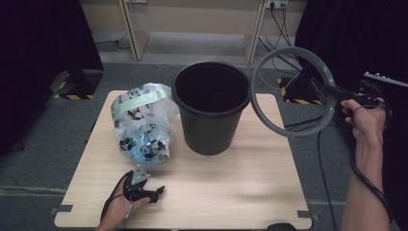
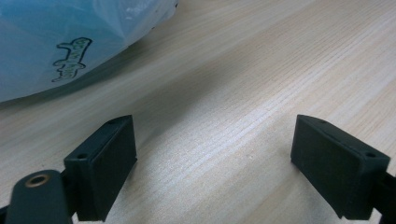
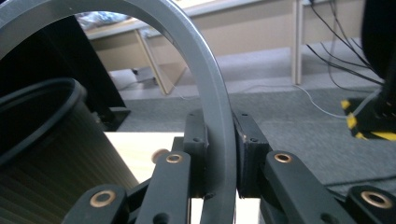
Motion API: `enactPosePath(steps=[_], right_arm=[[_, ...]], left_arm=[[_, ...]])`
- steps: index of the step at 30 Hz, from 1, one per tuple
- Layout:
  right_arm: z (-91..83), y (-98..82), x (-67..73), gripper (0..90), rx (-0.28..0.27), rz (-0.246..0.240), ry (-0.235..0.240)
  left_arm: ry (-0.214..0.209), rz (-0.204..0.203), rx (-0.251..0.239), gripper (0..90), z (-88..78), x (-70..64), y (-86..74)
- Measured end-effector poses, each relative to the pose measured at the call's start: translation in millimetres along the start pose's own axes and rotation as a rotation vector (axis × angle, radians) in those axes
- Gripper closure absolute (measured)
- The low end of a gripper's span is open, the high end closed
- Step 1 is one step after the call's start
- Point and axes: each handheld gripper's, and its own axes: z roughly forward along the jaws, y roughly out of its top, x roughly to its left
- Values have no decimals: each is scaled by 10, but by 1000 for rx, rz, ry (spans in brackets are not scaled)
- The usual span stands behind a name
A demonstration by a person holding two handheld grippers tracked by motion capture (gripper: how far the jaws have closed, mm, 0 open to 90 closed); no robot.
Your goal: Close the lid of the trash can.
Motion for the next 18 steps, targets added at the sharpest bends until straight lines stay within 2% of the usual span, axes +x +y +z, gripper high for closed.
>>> enactPosePath(steps=[1, 5, 18], right_arm=[[0, 0, 0, 781, 0, 0, 0], [114, 100, 203, 782, -3, -14, 55], [641, 294, 960, 780, 41, -83, 171]], left_arm=[[0, 0, 0, 134, 0, 0, 0], [0, 0, 0, 133, 0, 0, 0], [0, 0, 0, 133, 0, 0, 0]])
